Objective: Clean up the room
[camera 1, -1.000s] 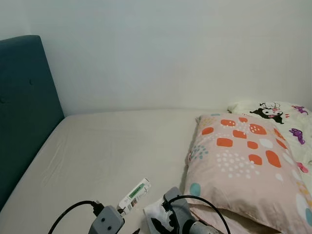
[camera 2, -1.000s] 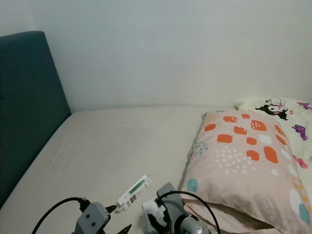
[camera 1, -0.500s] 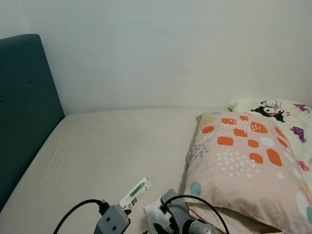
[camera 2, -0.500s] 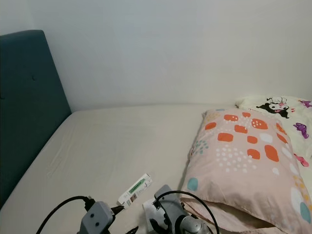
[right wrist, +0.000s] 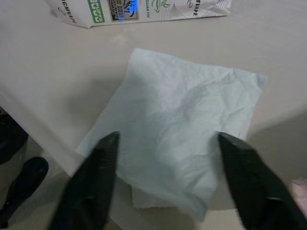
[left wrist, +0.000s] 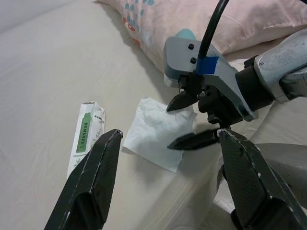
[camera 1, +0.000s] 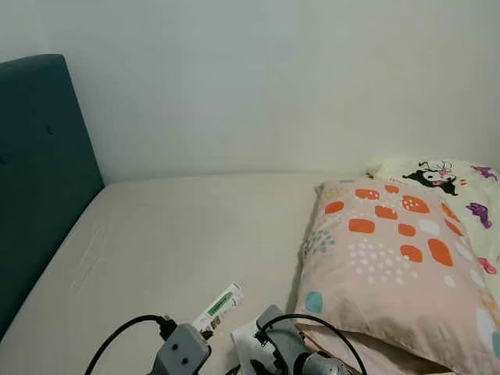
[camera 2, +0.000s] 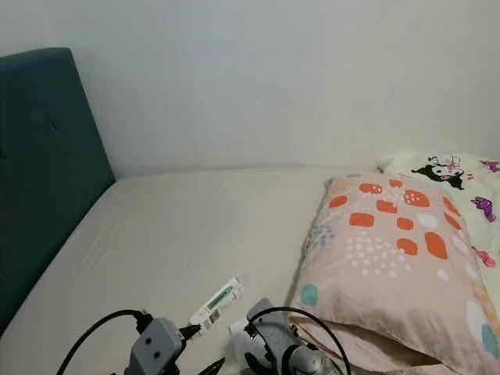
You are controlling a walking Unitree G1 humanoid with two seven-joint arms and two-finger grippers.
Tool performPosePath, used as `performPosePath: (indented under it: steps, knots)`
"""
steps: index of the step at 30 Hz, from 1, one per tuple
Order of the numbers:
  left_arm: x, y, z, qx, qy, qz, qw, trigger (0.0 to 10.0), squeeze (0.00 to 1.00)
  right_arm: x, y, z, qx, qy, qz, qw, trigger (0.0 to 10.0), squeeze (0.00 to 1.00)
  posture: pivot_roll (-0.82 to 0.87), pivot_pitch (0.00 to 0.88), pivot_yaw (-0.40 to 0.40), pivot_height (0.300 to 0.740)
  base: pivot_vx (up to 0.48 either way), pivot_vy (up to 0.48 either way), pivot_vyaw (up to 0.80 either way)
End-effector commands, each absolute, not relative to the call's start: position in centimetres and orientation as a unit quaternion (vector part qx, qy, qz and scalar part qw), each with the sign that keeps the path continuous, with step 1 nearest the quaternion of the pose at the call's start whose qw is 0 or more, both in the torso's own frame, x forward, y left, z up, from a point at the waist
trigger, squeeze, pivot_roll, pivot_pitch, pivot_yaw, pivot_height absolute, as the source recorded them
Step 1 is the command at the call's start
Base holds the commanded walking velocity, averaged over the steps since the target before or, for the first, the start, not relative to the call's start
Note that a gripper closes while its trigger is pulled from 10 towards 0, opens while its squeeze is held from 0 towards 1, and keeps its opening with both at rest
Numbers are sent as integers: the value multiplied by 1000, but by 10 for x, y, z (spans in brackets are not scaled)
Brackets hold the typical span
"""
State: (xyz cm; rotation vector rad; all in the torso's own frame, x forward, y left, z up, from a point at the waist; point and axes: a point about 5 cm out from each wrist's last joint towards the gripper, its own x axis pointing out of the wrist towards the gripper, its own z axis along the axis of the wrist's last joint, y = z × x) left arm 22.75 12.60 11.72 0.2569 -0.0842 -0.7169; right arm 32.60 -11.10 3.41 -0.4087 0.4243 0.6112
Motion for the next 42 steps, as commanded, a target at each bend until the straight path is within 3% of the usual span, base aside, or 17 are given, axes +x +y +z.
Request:
performPosePath:
  steps: [1,3,4,7,8,19,25,30,31,32,33,34,42]
  knots:
    - [225,125,115,120,-33,-354,927,10000,0,324,-111,31,-204,211,300,908,3843,0,128,210,-61,596,0,0,0]
    - [225,124,114,124,-32,-358,925,10000,0,324,-110,31,-205,209,302,907,3569,0,130,212,-57,596,0,0,0]
    - [224,125,113,127,-29,-362,923,10000,0,324,-108,31,-204,208,303,907,2706,0,130,212,-57,596,0,0,0]
    - [224,125,113,128,-28,-362,923,10000,0,324,-108,31,-203,208,303,908,2706,0,130,212,-57,596,0,0,0]
    - [224,126,113,128,-27,-362,923,10000,0,324,-108,31,-203,208,303,908,0,0,132,212,-53,596,0,0,0]
    - [225,126,113,131,-25,-361,923,10000,0,324,-111,30,-192,214,296,911,0,0,130,212,-51,596,0,0,0]
    - [227,129,116,132,-28,-356,925,10000,0,344,-104,63,-108,147,288,940,0,0,129,212,-57,596,0,0,0]
    - [228,130,116,133,-28,-353,926,10000,0,342,-102,63,-114,139,299,937,0,0,125,212,-54,596,0,0,0]
    - [228,130,115,133,-28,-353,926,10000,0,340,-102,60,-121,142,303,935,4118,0,125,212,-54,596,0,0,0]
    - [228,130,115,133,-27,-355,925,10000,0,337,-102,56,-134,149,306,931,10000,859,127,217,-49,596,0,0,0]
    - [228,130,115,133,-27,-355,925,10000,0,337,-102,56,-134,149,306,931,10000,859,127,217,-49,596,0,0,0]
    - [228,129,115,134,-27,-357,924,10000,0,335,-103,52,-146,156,310,926,10000,1000,130,221,-47,596,0,0,0]
    - [225,129,117,134,-25,-370,919,10000,0,329,-102,40,-194,202,339,898,10000,1000,141,228,-48,596,0,0,0]
